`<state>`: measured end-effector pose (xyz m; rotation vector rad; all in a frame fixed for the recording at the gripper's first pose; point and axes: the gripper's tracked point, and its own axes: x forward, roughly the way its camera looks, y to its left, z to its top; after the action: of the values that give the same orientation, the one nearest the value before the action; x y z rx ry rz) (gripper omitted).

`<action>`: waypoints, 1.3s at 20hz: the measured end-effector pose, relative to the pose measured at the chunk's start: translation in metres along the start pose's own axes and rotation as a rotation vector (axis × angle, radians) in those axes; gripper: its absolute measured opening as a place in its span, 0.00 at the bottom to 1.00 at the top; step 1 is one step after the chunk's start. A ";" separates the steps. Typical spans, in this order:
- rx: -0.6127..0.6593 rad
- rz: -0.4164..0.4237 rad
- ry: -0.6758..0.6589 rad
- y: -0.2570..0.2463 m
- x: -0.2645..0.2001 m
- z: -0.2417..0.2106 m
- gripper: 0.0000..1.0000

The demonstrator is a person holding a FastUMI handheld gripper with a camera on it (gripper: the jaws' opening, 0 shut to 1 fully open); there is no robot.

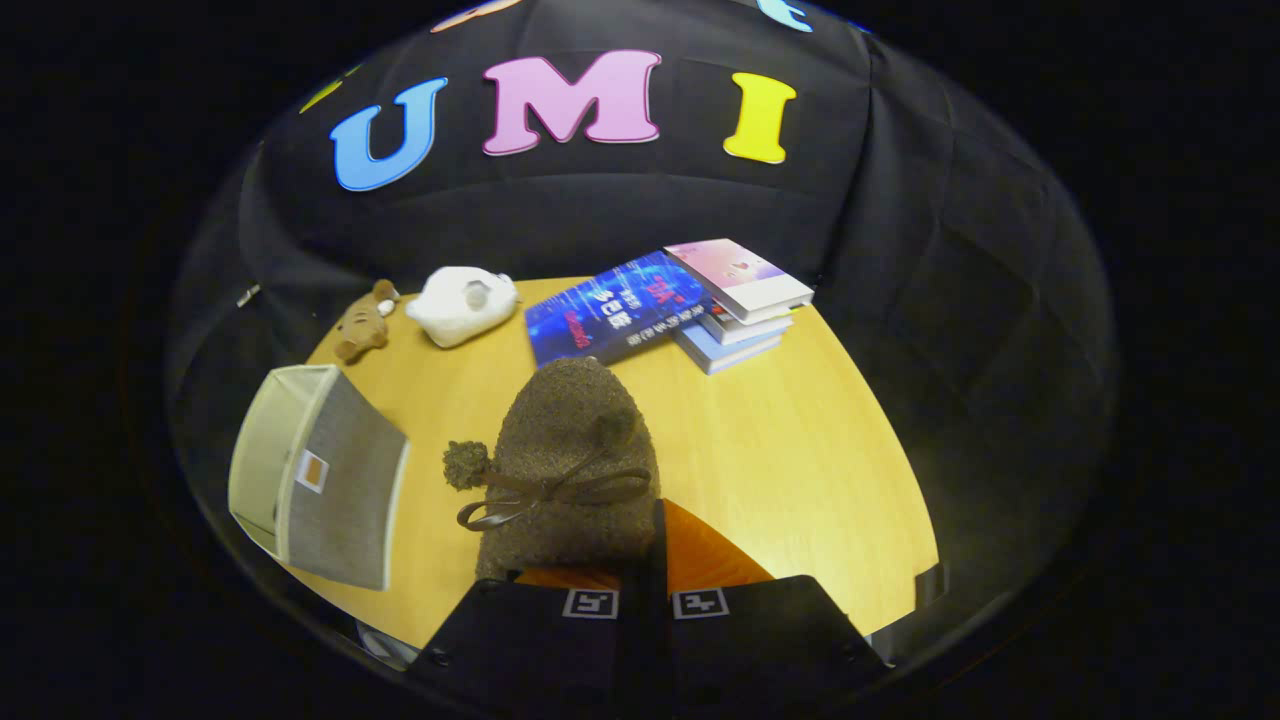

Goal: Open the storage box then place both shoes into the box .Put the left shoe in first, then the right shoe, with the right side of both shoes facing outward in a uniform manner.

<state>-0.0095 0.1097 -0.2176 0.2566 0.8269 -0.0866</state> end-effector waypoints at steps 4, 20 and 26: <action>0.009 0.113 -0.012 0.091 -0.016 0.031 0.05; 0.010 0.226 0.113 0.332 0.003 0.008 0.05; -0.031 0.027 0.175 0.320 0.049 -0.024 0.06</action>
<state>0.0626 0.4264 -0.2073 0.2486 0.9981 -0.0260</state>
